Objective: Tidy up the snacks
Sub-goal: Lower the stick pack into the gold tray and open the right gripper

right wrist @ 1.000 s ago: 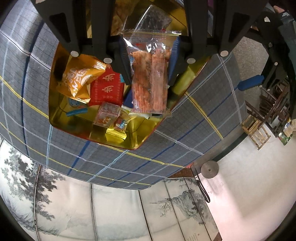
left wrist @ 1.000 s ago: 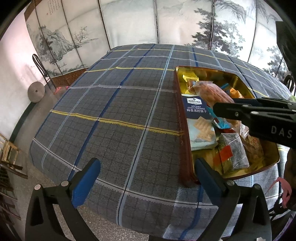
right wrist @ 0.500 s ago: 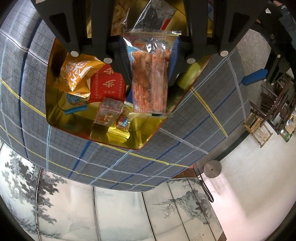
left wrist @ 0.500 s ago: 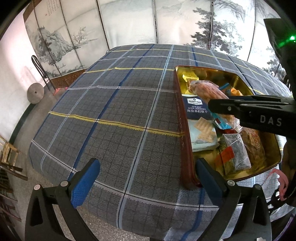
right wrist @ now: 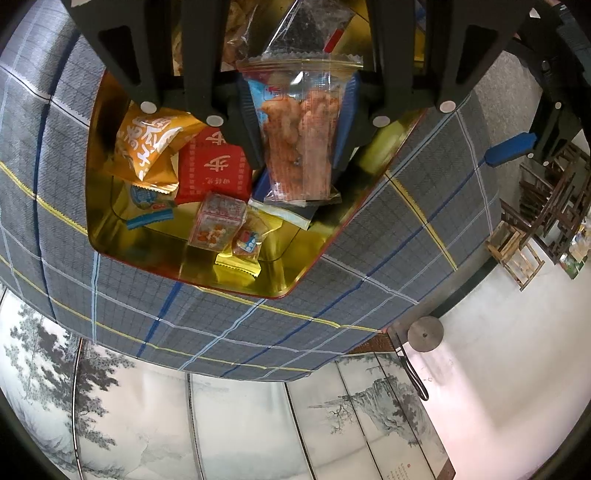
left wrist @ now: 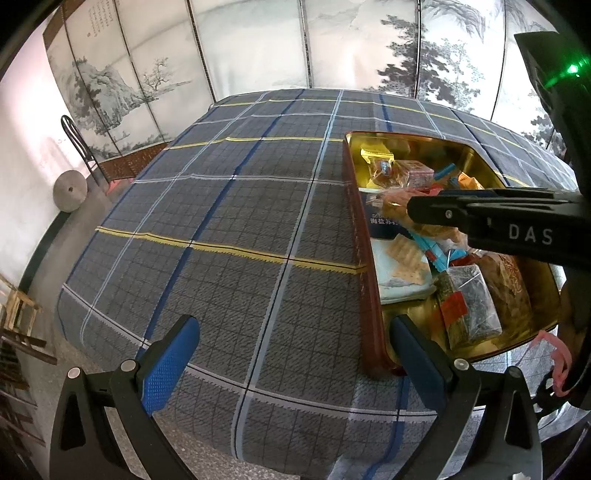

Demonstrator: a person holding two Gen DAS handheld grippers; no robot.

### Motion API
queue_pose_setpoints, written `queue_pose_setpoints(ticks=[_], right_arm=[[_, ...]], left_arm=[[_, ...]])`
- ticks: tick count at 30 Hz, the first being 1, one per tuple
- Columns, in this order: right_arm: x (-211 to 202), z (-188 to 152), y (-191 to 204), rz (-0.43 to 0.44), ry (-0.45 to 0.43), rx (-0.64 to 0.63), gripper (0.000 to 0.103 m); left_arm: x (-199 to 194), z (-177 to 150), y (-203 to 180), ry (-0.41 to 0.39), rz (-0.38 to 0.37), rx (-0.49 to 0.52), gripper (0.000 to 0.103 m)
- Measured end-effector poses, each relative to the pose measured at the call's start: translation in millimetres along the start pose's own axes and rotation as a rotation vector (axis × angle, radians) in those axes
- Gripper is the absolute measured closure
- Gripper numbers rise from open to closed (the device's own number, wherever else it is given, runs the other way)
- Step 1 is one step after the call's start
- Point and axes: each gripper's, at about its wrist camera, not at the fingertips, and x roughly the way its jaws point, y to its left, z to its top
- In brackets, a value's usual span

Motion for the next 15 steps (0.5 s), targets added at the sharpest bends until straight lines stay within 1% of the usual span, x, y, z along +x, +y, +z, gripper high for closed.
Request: queue_pose_setpoints(ticks=[9, 15], right_arm=[[0.2, -5.6, 7.0, 0.019, 0.003, -0.003, 0.064], [-12.3, -13.5, 14.6, 0.003, -0.031, -0.032, 0.064]], left_arm=[[-0.1, 1.4, -3.9, -0.011, 0.017, 0.018, 0.001], [-0.3, 1.4, -3.8, -0.011, 0.015, 0.018, 0.001]])
